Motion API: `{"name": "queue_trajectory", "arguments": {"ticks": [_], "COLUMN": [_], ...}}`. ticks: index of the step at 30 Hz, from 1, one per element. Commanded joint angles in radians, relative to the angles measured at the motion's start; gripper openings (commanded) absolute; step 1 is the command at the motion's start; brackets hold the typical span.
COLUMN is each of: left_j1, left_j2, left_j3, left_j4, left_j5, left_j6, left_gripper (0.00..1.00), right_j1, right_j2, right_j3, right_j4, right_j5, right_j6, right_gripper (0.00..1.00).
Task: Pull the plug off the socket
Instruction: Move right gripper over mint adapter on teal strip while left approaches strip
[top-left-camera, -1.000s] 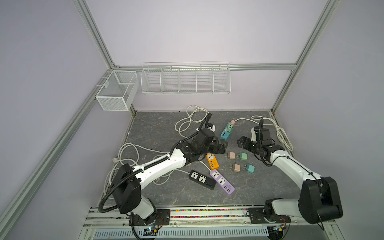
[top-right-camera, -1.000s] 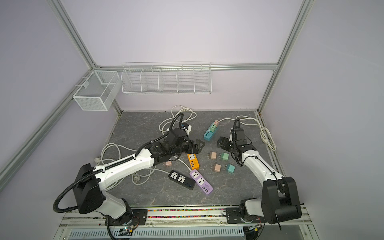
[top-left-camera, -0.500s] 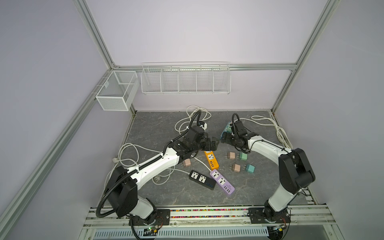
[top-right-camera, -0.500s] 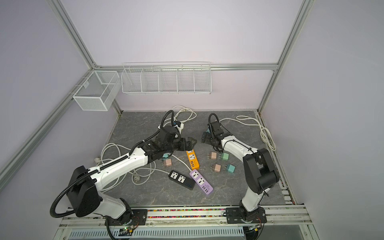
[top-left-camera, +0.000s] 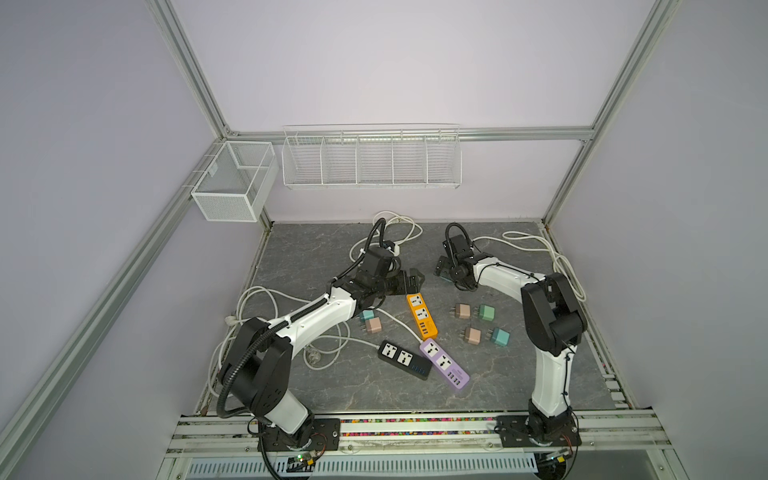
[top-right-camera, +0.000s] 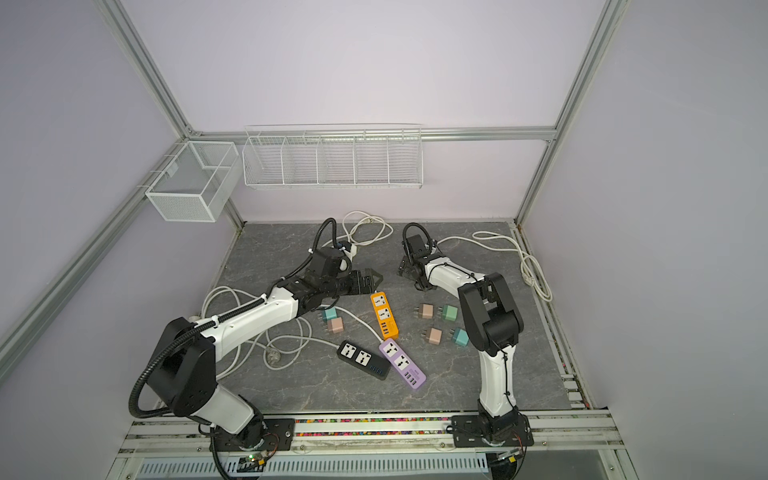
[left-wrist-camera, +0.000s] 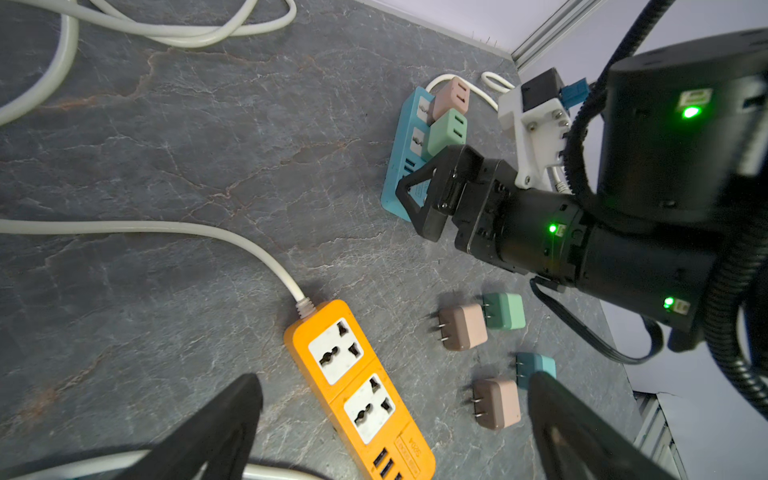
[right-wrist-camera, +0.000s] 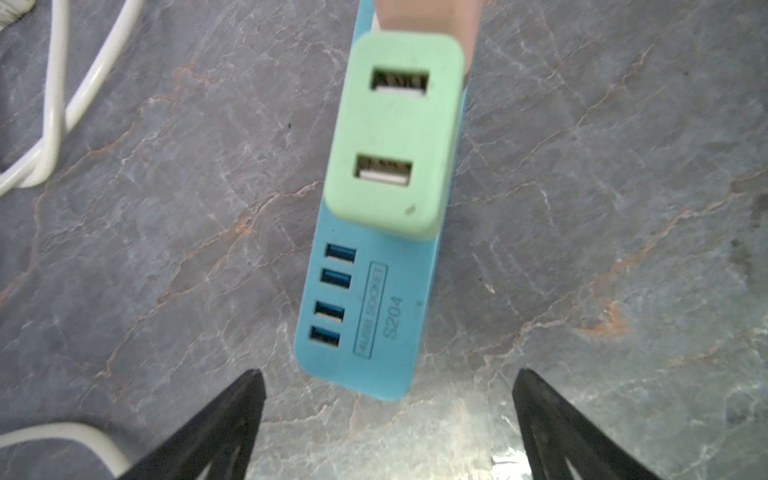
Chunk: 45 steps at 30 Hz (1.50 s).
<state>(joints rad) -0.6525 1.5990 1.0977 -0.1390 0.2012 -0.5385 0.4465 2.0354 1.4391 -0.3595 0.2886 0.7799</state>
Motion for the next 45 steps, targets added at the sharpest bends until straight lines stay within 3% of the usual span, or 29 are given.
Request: {"name": "queue_trajectory", "arguments": {"ticks": [1, 16, 27, 39, 45], "left_j1": [0.026, 0.044, 0.044, 0.043, 0.044], "left_j2": [0.03, 0.088, 0.057, -0.001, -0.011], "left_j3": [0.031, 0.062, 0.042, -0.016, -0.032], "left_j4": [0.018, 0.041, 0.053, 0.053, 0.057], "left_j5": [0.063, 0.071, 0.08, 0.076, 0.075], "left_j6": [0.005, -0.001, -0.044, -0.087, -0.103], "left_gripper": [0.99, 1.0, 1.0, 1.0, 0.99], "right_j1": [-0.005, -0.014, -0.008, 0.035, 0.088], "right_j2": [0.048, 0.131, 0.088, -0.051, -0.073], "right_j3": [0.053, 0.123, 0.077, -0.086, -0.132], "right_j4": [-0.025, -0.046, -0.039, -0.044, -0.06], "right_j5": [0.024, 0.026, -0.077, -0.213, -0.205], "right_j6": [0.023, -0.059, -0.148, -0.251, -0.271], "right_gripper": [0.92, 0.68, 0.53, 0.5, 0.5]}}
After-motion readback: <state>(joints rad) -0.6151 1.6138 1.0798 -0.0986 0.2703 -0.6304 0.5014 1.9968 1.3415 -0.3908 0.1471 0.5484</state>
